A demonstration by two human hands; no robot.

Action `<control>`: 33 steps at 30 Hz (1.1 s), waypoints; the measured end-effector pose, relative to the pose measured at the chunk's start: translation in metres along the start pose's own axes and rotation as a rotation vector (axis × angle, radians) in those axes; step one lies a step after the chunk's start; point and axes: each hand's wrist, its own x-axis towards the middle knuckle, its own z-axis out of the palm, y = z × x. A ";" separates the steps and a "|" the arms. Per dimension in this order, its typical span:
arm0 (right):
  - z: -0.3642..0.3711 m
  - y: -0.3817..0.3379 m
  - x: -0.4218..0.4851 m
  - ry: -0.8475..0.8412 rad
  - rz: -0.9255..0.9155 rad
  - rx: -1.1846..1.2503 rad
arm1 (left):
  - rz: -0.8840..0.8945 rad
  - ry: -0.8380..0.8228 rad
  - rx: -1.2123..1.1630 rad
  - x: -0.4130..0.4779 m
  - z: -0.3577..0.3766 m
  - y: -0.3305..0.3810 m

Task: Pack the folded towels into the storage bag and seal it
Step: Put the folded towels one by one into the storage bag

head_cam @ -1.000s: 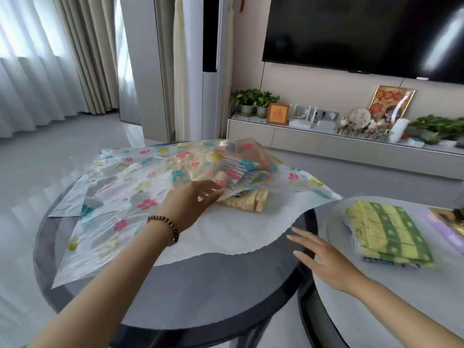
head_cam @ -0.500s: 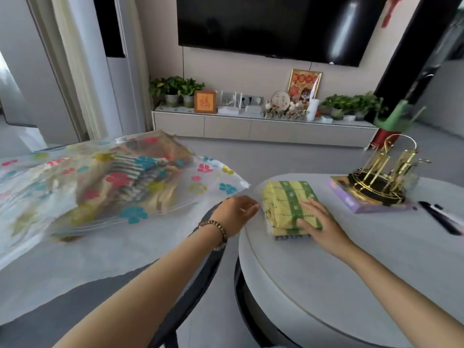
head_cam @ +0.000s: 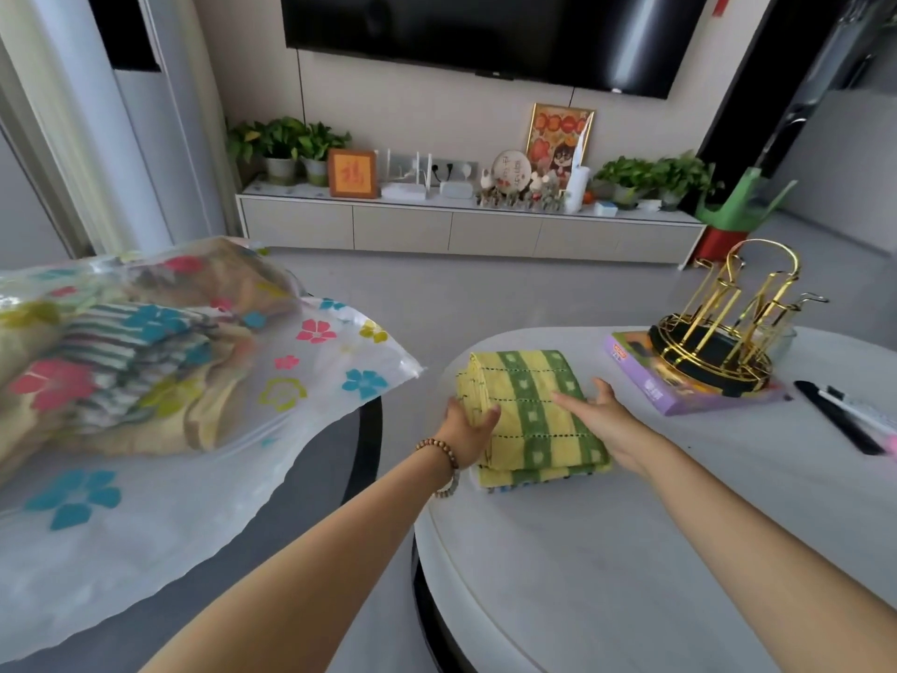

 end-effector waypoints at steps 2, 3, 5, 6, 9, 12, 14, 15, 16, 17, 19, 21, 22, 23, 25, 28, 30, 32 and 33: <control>0.003 -0.005 0.005 0.050 0.013 0.061 | -0.026 -0.022 -0.012 0.002 0.002 0.000; 0.004 -0.007 0.008 0.059 0.021 0.100 | -0.030 -0.031 -0.022 0.003 0.003 -0.001; 0.006 -0.011 0.006 0.015 0.025 0.107 | -0.028 -0.027 -0.035 0.003 0.005 -0.003; 0.007 -0.014 0.001 -0.021 0.023 0.106 | -0.030 -0.014 -0.041 0.003 0.004 -0.003; 0.010 -0.022 -0.013 -0.094 -0.024 0.186 | -0.022 0.021 -0.072 -0.001 0.001 -0.005; 0.008 -0.033 -0.038 -0.198 -0.065 0.314 | 0.025 0.047 -0.150 -0.017 -0.007 -0.003; 0.006 -0.037 -0.055 -0.265 -0.094 0.378 | 0.055 0.051 -0.233 -0.034 -0.015 -0.003; 0.005 -0.041 -0.066 -0.308 -0.115 0.411 | 0.067 0.040 -0.284 -0.045 -0.021 -0.002; 0.006 -0.045 -0.078 -0.362 -0.126 0.446 | 0.081 0.021 -0.336 -0.057 -0.029 -0.001; 0.009 -0.048 -0.089 -0.414 -0.122 0.480 | 0.112 0.006 -0.369 -0.069 -0.036 -0.001; 0.017 -0.057 -0.109 -0.503 -0.104 0.529 | 0.200 0.056 -0.344 -0.097 -0.056 0.001; 0.030 -0.068 -0.129 -0.553 -0.095 0.532 | 0.296 0.166 -0.299 -0.128 -0.080 0.004; 0.038 -0.075 -0.140 -0.576 -0.094 0.504 | 0.349 0.214 -0.269 -0.143 -0.093 0.005; 0.048 -0.082 -0.150 -0.604 -0.096 0.466 | 0.397 0.248 -0.232 -0.158 -0.106 0.005; 0.068 -0.097 -0.171 -0.677 -0.117 0.415 | 0.462 0.288 -0.135 -0.190 -0.134 0.008; 0.100 -0.119 -0.200 -0.733 -0.155 0.418 | 0.485 0.324 0.047 -0.239 -0.179 0.006; 0.119 -0.130 -0.215 -0.768 -0.173 0.457 | 0.502 0.371 0.121 -0.267 -0.209 -0.009; 0.135 -0.136 -0.229 -0.808 -0.187 0.476 | 0.581 0.488 0.191 -0.293 -0.238 -0.034; 0.143 -0.138 -0.236 -0.828 -0.190 0.483 | 0.614 0.551 0.229 -0.304 -0.254 -0.050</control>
